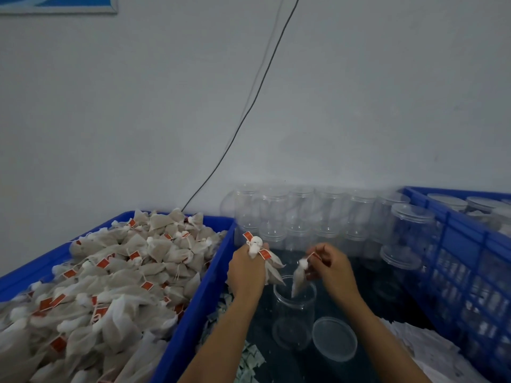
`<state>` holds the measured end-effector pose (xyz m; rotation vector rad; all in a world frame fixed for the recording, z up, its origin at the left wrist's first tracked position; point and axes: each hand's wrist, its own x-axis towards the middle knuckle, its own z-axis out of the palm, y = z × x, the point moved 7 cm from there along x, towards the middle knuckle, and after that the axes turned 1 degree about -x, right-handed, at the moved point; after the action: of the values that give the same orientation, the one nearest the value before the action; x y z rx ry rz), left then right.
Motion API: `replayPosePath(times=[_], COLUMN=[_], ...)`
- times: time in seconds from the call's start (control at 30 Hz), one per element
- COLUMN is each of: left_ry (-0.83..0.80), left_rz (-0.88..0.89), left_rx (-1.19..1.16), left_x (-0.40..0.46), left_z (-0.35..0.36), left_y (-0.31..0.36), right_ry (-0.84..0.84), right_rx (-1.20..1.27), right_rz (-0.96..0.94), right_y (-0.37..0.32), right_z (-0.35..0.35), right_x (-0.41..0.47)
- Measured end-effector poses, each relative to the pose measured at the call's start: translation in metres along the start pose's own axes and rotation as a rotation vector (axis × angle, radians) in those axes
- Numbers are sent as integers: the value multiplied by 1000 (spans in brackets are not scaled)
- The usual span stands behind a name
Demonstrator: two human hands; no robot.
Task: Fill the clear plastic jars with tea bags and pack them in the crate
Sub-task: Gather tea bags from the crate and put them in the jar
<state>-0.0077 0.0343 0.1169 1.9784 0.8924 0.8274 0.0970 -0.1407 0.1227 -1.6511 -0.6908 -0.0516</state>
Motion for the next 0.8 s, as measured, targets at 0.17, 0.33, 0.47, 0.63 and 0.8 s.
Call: replayPosePath(times=[0.17, 0.33, 0.47, 0.63, 0.8], left_ry=[-97, -350, -373, -322, -348], left_rz=[114, 207, 208, 216, 223], left_rx=[-123, -257, -268, -304, -214], left_x=[0, -7, -7, -6, 4], left_z=[19, 43, 51, 52, 39], left_y=[11, 30, 28, 18, 17], right_ry=[-95, -205, -229, -186, -63], right_rx=[-150, -47, -74, -142, -138], right_rz=[-56, -77, -62, -80, -71], right_y=[7, -5, -5, 0, 9], right_z=[2, 13, 19, 17, 10], right_x=[-6, -7, -7, -5, 1])
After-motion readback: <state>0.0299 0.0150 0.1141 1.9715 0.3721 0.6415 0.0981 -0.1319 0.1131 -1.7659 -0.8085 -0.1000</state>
